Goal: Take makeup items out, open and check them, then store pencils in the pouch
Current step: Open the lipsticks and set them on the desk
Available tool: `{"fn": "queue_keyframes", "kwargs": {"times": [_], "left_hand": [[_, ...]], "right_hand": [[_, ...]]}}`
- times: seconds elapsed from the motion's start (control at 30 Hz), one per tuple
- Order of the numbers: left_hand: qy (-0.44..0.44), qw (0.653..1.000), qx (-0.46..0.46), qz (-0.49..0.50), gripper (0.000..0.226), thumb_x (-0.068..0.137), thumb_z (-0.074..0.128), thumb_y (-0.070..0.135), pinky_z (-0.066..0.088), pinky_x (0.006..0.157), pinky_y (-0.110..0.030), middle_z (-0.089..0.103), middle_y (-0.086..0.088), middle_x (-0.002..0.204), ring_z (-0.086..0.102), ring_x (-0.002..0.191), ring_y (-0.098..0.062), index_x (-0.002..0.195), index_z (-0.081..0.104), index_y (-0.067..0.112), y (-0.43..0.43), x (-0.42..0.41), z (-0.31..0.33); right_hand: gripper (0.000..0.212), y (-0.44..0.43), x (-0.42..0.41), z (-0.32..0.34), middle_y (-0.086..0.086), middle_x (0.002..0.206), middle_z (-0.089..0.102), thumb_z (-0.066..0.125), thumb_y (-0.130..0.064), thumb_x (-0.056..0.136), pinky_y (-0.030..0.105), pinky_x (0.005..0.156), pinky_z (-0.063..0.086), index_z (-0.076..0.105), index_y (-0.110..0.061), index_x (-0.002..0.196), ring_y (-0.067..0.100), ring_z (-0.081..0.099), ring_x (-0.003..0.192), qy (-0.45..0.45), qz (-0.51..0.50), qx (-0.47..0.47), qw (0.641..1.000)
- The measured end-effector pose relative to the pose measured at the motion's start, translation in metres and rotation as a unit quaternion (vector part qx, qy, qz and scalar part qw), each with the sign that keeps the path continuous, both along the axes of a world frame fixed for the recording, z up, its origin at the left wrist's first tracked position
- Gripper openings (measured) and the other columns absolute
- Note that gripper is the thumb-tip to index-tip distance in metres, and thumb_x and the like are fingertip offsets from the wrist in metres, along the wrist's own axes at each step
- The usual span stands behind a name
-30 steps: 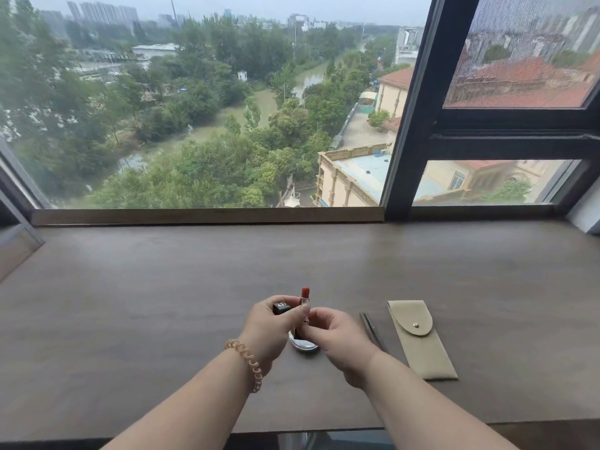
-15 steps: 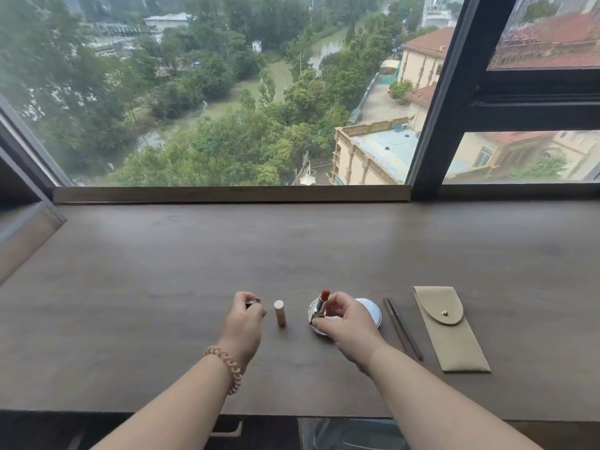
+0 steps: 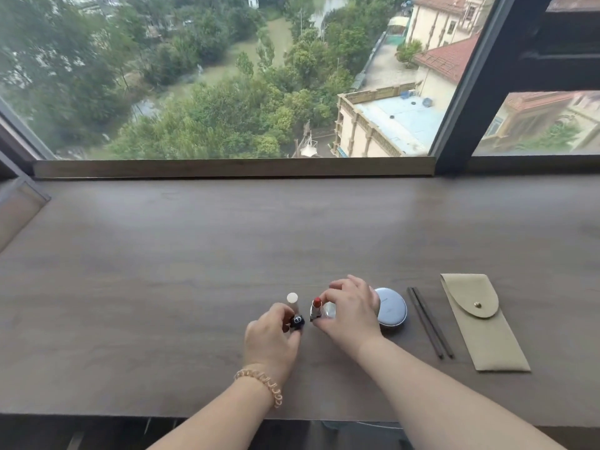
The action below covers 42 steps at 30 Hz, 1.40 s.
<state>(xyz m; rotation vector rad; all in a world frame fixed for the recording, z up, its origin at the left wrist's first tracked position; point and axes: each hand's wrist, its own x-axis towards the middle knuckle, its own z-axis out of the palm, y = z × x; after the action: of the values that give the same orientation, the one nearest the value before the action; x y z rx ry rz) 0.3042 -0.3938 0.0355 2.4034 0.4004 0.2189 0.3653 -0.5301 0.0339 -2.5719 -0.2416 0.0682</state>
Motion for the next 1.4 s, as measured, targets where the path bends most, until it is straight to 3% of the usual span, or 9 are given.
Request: {"fn": "queue_keyframes", "kwargs": {"times": [0.2,0.5,0.6,0.7,0.87,1.03,1.23,1.33,1.4], "left_hand": [[0.052,0.998,-0.026,-0.011,0.014,0.077,0.067,0.022,0.047,0.077,-0.031,0.069,0.004,0.084,0.063,0.081,-0.021,0.088,0.059,0.018,-0.001,0.006,-0.018],[0.077,0.994,-0.08,-0.008,0.029,0.068,0.075,0.024,0.05,0.08,-0.032,0.065,0.006,0.083,0.065,0.079,-0.014,0.086,0.053,0.022,-0.001,0.008,-0.028],[0.018,1.0,-0.022,0.003,0.038,0.06,0.071,0.037,0.035,0.079,-0.028,0.058,0.012,0.08,0.058,0.077,-0.011,0.084,0.044,0.025,0.0,0.0,-0.02],[-0.043,0.998,0.003,0.05,0.034,0.057,0.056,0.03,0.018,0.076,-0.025,0.053,0.011,0.085,0.056,0.085,-0.018,0.087,0.04,0.025,0.006,0.003,-0.006],[0.089,0.995,0.052,0.006,0.046,0.073,0.058,0.023,0.023,0.094,-0.03,0.054,0.015,0.116,0.044,0.118,-0.012,0.118,0.048,0.032,0.021,0.028,0.014],[0.152,0.984,0.087,-0.045,0.043,0.081,0.055,0.029,0.025,0.099,-0.034,0.056,0.016,0.123,0.038,0.126,-0.011,0.122,0.049,0.04,0.017,0.036,0.015],[0.133,0.988,0.078,-0.028,0.021,0.087,0.054,0.034,0.025,0.098,-0.033,0.063,0.017,0.112,0.045,0.122,-0.01,0.106,0.061,0.038,0.016,0.038,0.015],[0.079,0.996,0.03,0.006,0.012,0.082,0.052,0.029,0.025,0.087,-0.031,0.071,0.017,0.082,0.057,0.104,-0.007,0.086,0.063,0.033,0.02,0.039,0.028],[0.029,0.999,-0.008,0.032,0.012,0.075,0.048,0.031,0.024,0.08,-0.03,0.069,0.016,0.059,0.059,0.087,-0.003,0.074,0.06,0.027,0.022,0.039,0.05]], "right_hand": [[0.015,0.005,0.004,-0.011,-0.007,0.143,0.039,0.059,-0.044,0.081,0.035,0.109,0.001,0.067,-0.035,0.091,0.021,0.006,0.143,0.045,0.016,-0.054,0.997],[0.022,0.006,0.005,-0.017,-0.006,0.15,0.031,0.063,-0.039,0.075,0.037,0.11,-0.002,0.063,-0.034,0.096,0.022,-0.001,0.144,0.055,0.029,-0.084,0.995],[0.047,0.001,0.006,-0.013,-0.009,0.15,0.027,0.071,-0.047,0.066,0.04,0.113,0.001,0.057,-0.039,0.11,0.02,-0.003,0.144,0.076,0.04,-0.06,0.994],[0.077,-0.017,0.007,-0.003,-0.012,0.149,0.025,0.08,-0.055,0.052,0.041,0.114,0.006,0.05,-0.045,0.121,0.016,-0.001,0.144,0.103,0.056,-0.016,0.993],[0.099,-0.046,0.0,0.011,-0.02,0.14,0.033,0.077,-0.066,0.035,0.034,0.112,0.01,0.044,-0.048,0.126,0.011,0.007,0.142,0.133,0.076,0.048,0.987],[0.096,-0.054,-0.008,0.019,-0.031,0.12,0.044,0.069,-0.073,0.032,0.031,0.113,0.018,0.049,-0.045,0.121,0.008,0.016,0.138,0.101,0.067,0.082,0.989],[0.087,-0.058,-0.017,0.032,-0.039,0.115,0.038,0.067,-0.072,0.032,0.025,0.11,0.016,0.046,-0.051,0.114,0.005,0.019,0.135,0.101,0.055,0.108,0.988],[0.083,-0.06,-0.02,0.043,-0.04,0.112,0.036,0.066,-0.072,0.034,0.028,0.111,0.02,0.049,-0.049,0.111,0.001,0.022,0.131,0.087,0.044,0.135,0.986],[0.077,-0.057,-0.02,0.053,-0.033,0.114,0.044,0.064,-0.071,0.039,0.033,0.112,0.024,0.053,-0.046,0.111,-0.001,0.025,0.128,0.065,0.031,0.156,0.985]]}}
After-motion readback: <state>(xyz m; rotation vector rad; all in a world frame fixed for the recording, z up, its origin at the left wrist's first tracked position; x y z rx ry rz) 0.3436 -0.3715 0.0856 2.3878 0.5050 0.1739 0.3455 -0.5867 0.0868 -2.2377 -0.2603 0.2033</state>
